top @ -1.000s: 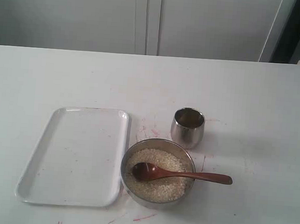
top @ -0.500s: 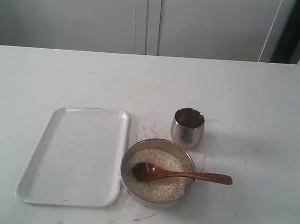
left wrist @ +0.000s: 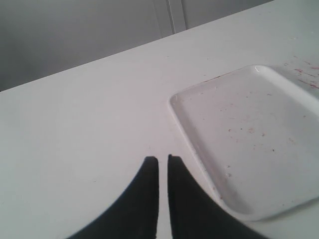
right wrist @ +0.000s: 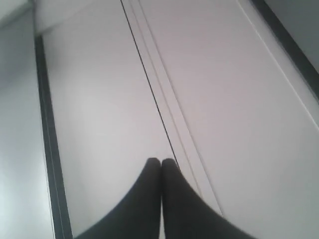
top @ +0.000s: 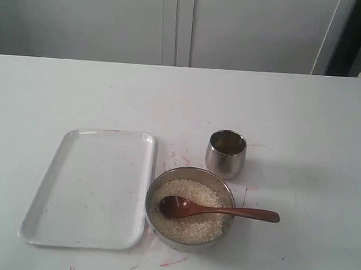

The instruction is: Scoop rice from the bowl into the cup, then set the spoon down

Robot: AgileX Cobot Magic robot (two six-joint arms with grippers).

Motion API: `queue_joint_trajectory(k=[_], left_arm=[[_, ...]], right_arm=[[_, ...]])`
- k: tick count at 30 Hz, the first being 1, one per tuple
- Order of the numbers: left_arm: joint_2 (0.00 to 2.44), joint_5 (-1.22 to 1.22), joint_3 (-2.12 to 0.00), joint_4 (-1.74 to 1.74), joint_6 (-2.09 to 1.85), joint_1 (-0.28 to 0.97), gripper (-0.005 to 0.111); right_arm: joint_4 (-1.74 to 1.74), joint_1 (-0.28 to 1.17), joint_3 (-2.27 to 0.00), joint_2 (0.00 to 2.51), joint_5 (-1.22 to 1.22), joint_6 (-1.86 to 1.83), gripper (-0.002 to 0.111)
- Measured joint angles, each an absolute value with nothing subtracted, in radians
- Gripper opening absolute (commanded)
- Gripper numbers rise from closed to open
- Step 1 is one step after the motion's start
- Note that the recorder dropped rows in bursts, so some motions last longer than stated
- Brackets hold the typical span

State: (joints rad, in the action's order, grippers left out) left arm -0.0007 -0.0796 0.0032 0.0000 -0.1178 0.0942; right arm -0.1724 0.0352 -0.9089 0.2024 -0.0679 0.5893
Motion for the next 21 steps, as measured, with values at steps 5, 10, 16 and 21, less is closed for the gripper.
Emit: queue_joint_trajectory(k=[5, 10, 16, 21], left_arm=[[-0.001, -0.080, 0.003, 0.000, -0.118, 0.094, 0.014], [-0.001, -0.080, 0.003, 0.000, -0.118, 0.094, 0.014], [-0.001, -0.080, 0.003, 0.000, -0.118, 0.094, 0.014], [-0.001, -0.080, 0.003, 0.000, -0.118, 0.094, 0.014]], right_arm=[[0.122, 0.135, -1.043, 0.422, -0.389, 0.166, 0.000], [0.525, 0.183, -1.078, 0.596, -0.673, -0.397, 0.000], [0.565, 0.189, -1.084, 0.762, -0.936, -0.551, 0.000], [0.552, 0.189, -1.084, 0.869, -1.001, -0.561, 0.000]])
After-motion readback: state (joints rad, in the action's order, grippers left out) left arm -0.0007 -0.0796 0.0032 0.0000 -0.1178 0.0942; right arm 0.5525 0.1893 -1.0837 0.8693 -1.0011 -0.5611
